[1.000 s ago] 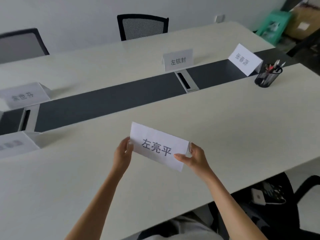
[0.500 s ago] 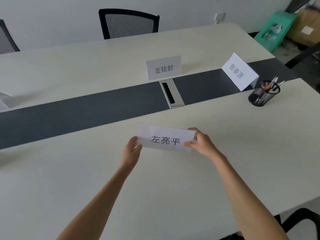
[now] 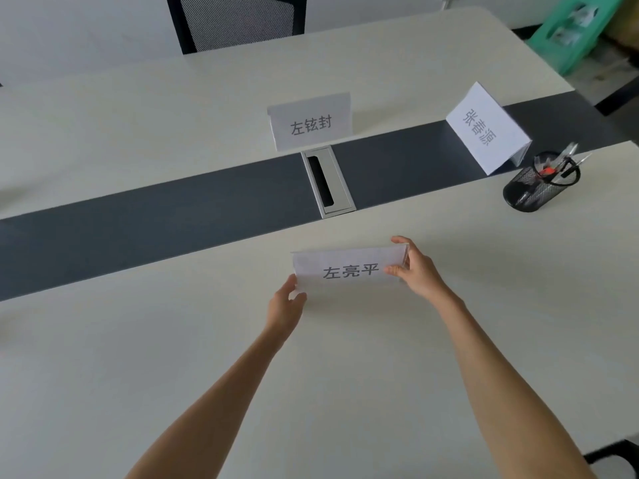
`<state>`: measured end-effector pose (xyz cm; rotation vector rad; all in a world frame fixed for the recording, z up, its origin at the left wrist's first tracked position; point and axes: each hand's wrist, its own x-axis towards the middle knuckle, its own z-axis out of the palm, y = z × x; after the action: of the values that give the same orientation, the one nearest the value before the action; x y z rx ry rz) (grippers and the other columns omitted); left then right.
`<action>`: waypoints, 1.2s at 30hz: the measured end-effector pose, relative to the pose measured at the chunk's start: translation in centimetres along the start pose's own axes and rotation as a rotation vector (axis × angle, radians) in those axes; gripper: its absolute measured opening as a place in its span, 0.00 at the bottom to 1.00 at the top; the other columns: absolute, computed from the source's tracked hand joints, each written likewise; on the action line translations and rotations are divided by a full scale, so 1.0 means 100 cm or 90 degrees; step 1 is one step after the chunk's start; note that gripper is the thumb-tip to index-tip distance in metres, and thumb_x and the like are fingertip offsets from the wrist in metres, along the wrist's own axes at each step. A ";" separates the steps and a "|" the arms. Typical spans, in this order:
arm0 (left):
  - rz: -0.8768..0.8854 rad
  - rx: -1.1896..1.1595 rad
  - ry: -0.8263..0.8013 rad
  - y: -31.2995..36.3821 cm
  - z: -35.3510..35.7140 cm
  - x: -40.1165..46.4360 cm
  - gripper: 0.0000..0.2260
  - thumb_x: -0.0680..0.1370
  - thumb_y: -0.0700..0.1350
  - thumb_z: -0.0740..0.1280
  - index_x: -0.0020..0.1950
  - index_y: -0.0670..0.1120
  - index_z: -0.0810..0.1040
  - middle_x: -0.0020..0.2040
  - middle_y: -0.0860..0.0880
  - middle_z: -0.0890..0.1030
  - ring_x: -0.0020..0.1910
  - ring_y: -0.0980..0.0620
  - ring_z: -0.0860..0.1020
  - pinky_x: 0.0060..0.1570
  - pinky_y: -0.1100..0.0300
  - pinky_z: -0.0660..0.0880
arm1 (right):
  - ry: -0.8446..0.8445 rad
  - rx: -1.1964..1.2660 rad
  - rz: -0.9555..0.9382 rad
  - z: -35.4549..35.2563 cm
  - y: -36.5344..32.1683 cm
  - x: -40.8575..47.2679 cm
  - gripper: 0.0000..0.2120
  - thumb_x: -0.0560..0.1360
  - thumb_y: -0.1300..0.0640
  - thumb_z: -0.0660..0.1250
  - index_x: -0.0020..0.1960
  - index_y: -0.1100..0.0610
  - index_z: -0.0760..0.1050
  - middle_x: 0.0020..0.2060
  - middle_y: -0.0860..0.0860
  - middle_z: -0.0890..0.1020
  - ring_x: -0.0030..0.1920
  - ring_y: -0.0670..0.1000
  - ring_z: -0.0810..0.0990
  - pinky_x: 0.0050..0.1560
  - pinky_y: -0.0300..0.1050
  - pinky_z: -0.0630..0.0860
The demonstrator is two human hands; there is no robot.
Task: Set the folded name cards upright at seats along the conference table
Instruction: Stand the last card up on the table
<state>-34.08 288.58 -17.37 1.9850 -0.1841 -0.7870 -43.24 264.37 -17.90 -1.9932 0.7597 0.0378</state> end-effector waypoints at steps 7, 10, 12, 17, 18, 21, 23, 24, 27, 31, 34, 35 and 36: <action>-0.021 0.013 0.062 -0.010 0.007 -0.007 0.25 0.75 0.34 0.58 0.71 0.47 0.61 0.68 0.46 0.71 0.63 0.51 0.72 0.59 0.61 0.68 | 0.092 0.156 0.007 0.016 0.005 -0.012 0.31 0.72 0.60 0.68 0.70 0.57 0.59 0.67 0.54 0.71 0.65 0.50 0.71 0.66 0.42 0.68; -0.009 -0.006 0.089 -0.011 0.013 -0.013 0.25 0.75 0.33 0.58 0.71 0.45 0.61 0.69 0.46 0.70 0.66 0.51 0.69 0.63 0.60 0.66 | 0.179 0.196 0.040 0.030 0.015 -0.031 0.20 0.75 0.65 0.61 0.67 0.62 0.64 0.64 0.59 0.74 0.62 0.53 0.74 0.52 0.21 0.68; -0.005 -0.018 0.088 -0.011 0.017 -0.014 0.26 0.75 0.32 0.57 0.71 0.45 0.61 0.70 0.46 0.69 0.67 0.52 0.68 0.64 0.59 0.66 | 0.206 0.193 0.055 0.036 0.023 -0.040 0.19 0.75 0.69 0.57 0.66 0.64 0.66 0.63 0.60 0.74 0.61 0.54 0.74 0.50 0.18 0.66; -0.012 -0.048 0.098 0.000 0.028 -0.007 0.28 0.74 0.31 0.56 0.72 0.46 0.58 0.72 0.47 0.66 0.69 0.51 0.66 0.64 0.60 0.64 | 0.184 0.153 0.069 0.032 0.026 -0.032 0.22 0.75 0.71 0.53 0.67 0.62 0.65 0.66 0.58 0.72 0.63 0.55 0.74 0.51 0.23 0.64; -0.010 -0.049 0.093 0.004 0.031 -0.003 0.28 0.74 0.31 0.56 0.73 0.46 0.58 0.72 0.47 0.66 0.69 0.51 0.66 0.64 0.61 0.64 | 0.179 0.143 0.070 0.028 0.023 -0.026 0.22 0.75 0.71 0.53 0.68 0.62 0.65 0.67 0.57 0.71 0.63 0.55 0.73 0.52 0.25 0.63; -0.011 -0.062 0.073 0.017 0.036 0.011 0.28 0.74 0.32 0.57 0.73 0.46 0.57 0.72 0.48 0.65 0.70 0.51 0.65 0.67 0.58 0.64 | 0.169 0.126 0.077 0.013 0.015 -0.005 0.24 0.74 0.70 0.52 0.69 0.60 0.63 0.68 0.55 0.70 0.65 0.54 0.71 0.52 0.26 0.60; -0.011 -0.071 0.063 0.025 0.039 0.022 0.29 0.73 0.32 0.57 0.73 0.47 0.57 0.72 0.48 0.66 0.71 0.50 0.64 0.68 0.56 0.64 | 0.159 0.120 0.086 0.004 0.009 0.010 0.25 0.74 0.70 0.51 0.70 0.59 0.62 0.69 0.55 0.68 0.66 0.53 0.70 0.51 0.25 0.60; -0.012 -0.076 0.062 0.029 0.040 0.026 0.29 0.73 0.32 0.57 0.73 0.47 0.57 0.72 0.49 0.66 0.71 0.50 0.64 0.67 0.57 0.63 | 0.154 0.114 0.088 0.001 0.006 0.016 0.25 0.74 0.70 0.51 0.70 0.59 0.62 0.70 0.55 0.68 0.66 0.54 0.70 0.51 0.26 0.60; -0.016 -0.097 0.073 0.036 0.039 0.035 0.28 0.74 0.32 0.56 0.72 0.48 0.58 0.71 0.49 0.67 0.70 0.51 0.64 0.63 0.60 0.63 | 0.136 0.090 0.084 -0.002 0.000 0.028 0.27 0.73 0.69 0.52 0.71 0.57 0.61 0.70 0.55 0.68 0.65 0.59 0.70 0.52 0.33 0.63; -0.014 -0.107 0.083 0.037 0.040 0.032 0.28 0.74 0.31 0.55 0.72 0.48 0.57 0.64 0.59 0.67 0.65 0.57 0.67 0.58 0.62 0.64 | 0.084 0.062 0.088 -0.001 -0.002 0.032 0.29 0.73 0.68 0.51 0.72 0.53 0.56 0.64 0.66 0.70 0.61 0.64 0.72 0.49 0.45 0.66; 0.003 -0.084 0.083 0.033 0.041 0.030 0.29 0.73 0.30 0.55 0.72 0.49 0.57 0.56 0.65 0.67 0.53 0.67 0.69 0.44 0.75 0.68 | 0.084 0.052 0.087 0.001 -0.001 0.030 0.30 0.73 0.68 0.51 0.73 0.53 0.54 0.63 0.67 0.71 0.56 0.65 0.73 0.36 0.42 0.62; 0.002 -0.075 0.082 0.032 0.039 0.029 0.30 0.73 0.30 0.55 0.72 0.49 0.57 0.57 0.64 0.69 0.53 0.66 0.69 0.42 0.78 0.68 | 0.085 0.046 0.087 0.002 -0.001 0.028 0.30 0.72 0.68 0.51 0.73 0.54 0.54 0.62 0.67 0.72 0.56 0.65 0.73 0.36 0.41 0.61; -0.003 -0.071 0.078 0.030 0.038 0.029 0.29 0.73 0.31 0.55 0.73 0.49 0.56 0.60 0.61 0.69 0.55 0.64 0.70 0.44 0.76 0.68 | 0.090 0.038 0.082 0.003 -0.002 0.027 0.30 0.72 0.69 0.51 0.73 0.54 0.54 0.62 0.67 0.72 0.56 0.65 0.73 0.38 0.41 0.62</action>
<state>-33.50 282.96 -17.48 1.9213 -0.0620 -0.6630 -40.89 263.36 -18.81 -1.9033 0.9691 -0.0503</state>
